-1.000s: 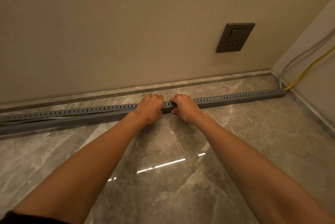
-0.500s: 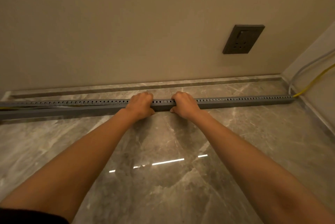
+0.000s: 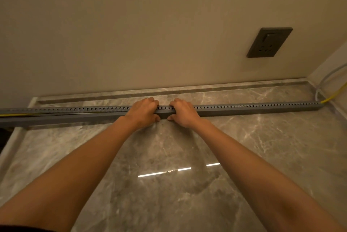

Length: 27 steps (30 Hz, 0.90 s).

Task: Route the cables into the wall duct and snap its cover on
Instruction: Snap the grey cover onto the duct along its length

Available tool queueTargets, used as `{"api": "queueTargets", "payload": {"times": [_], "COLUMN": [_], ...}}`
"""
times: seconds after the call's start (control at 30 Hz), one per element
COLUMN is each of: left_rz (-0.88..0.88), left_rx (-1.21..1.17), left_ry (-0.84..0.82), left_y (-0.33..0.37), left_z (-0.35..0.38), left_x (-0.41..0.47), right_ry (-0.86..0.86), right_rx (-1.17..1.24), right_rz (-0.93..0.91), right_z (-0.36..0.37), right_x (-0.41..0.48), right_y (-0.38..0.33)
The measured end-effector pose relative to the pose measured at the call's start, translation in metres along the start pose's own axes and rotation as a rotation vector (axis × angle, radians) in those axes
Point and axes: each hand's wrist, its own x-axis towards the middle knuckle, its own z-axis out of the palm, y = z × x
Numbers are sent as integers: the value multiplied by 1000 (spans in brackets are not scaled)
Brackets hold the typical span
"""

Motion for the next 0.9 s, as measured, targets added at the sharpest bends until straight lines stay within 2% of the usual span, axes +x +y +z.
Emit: {"api": "queueTargets", "payload": {"times": [0.47,0.73,0.9], "left_rz": [135,155,102], "left_rx": [128,-3,-13], "left_ry": [134,87,50], "left_y": [-10,-23,-49], "left_z": [8,4,-1], "left_x": [-6,-2,-11], "right_ry": [10,-40,-52], "right_rx": [-96,-83,-70], "right_rz": [56,118,132], "right_z": [-1,-7,-4], "right_x": [1,4,8], "right_y": [-19,-21,-35]}}
